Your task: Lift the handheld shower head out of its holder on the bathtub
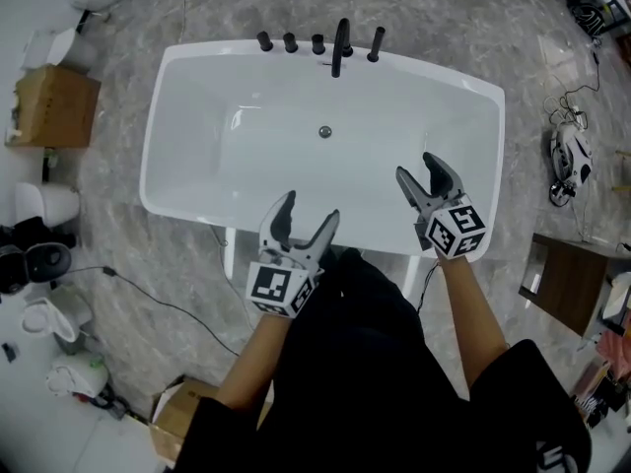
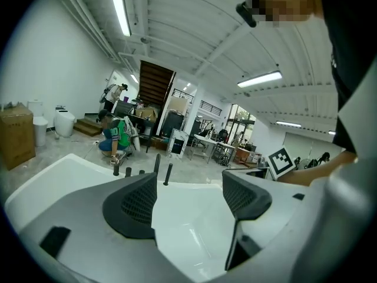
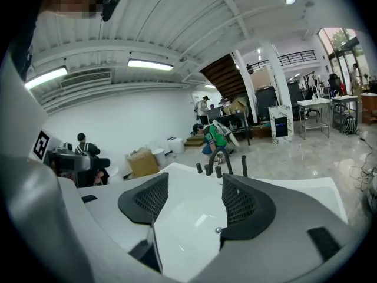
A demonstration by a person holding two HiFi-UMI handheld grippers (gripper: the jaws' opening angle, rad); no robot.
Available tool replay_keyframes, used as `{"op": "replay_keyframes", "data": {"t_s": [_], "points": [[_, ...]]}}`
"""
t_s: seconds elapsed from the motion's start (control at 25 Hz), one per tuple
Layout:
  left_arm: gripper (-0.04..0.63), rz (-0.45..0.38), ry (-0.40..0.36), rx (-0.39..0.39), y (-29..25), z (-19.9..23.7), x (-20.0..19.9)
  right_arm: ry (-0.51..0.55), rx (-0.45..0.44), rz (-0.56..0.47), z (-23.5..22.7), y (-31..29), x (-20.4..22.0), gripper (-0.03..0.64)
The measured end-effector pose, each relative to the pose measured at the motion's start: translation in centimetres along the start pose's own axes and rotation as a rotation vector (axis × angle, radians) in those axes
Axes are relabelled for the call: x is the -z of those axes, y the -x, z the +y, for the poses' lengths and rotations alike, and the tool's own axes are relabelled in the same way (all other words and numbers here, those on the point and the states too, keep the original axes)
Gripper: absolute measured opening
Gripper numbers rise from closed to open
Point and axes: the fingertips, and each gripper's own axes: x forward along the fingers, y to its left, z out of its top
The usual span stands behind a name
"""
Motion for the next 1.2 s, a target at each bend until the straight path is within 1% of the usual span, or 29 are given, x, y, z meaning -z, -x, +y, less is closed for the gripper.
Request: {"op": "replay_keyframes", "data": {"t_s": [0.16, 0.32, 0.52, 0.68, 0.72, 0.84, 0.88, 1.0, 1.12, 1.2], "points": [[0.324, 0.015, 0.010, 0.000, -1.6, 0.8, 0.4, 0.012, 0.017, -0.005, -2.2, -3.4, -0.9, 0.252], [0.324, 0.011, 0.023, 0.008, -3.6, 1.3, -0.1, -0.004, 0.041, 0.012, -5.0, -6.6, -0.2, 0.252], [0.324, 0.007, 0.016, 0.016, -6.3, 2.2, -0.2, -0.056, 0.050, 0.020, -7.7, -10.6, 0.4, 0.252], [0.324, -0.007, 0.002, 0.018, -8.7, 2.8, -0.3, -0.047, 0.054, 0.010, -10.1, -14.0, -0.4, 0.252], [0.324, -0.010, 0.015, 0.017, -9.3, 2.9, -0.3, -0.039, 0.055, 0.012, -10.7, -14.8, -0.5, 0.252], [0.324, -0.020, 0.088, 0.039, -10.8, 3.0, -0.2, -0.035, 0.066, 0.018, -12.4, -16.9, -0.7, 0.252], [0.324, -0.023, 0.096, 0.050, -11.3, 3.0, -0.1, -0.044, 0.072, 0.014, -12.9, -17.5, -0.8, 0.252], [0.324, -0.031, 0.072, 0.066, -12.9, 3.0, 0.0, -0.071, 0.087, -0.008, -14.1, -19.3, -1.5, 0.252], [0.324, -0.037, 0.079, 0.076, -14.3, 3.0, 0.3, -0.068, 0.100, -0.018, -15.3, -21.1, -1.8, 0.252], [0.324, -0.025, 0.073, 0.082, -15.0, 3.2, 0.7, -0.070, 0.108, -0.026, -16.0, -22.4, -1.9, 0.252]]}}
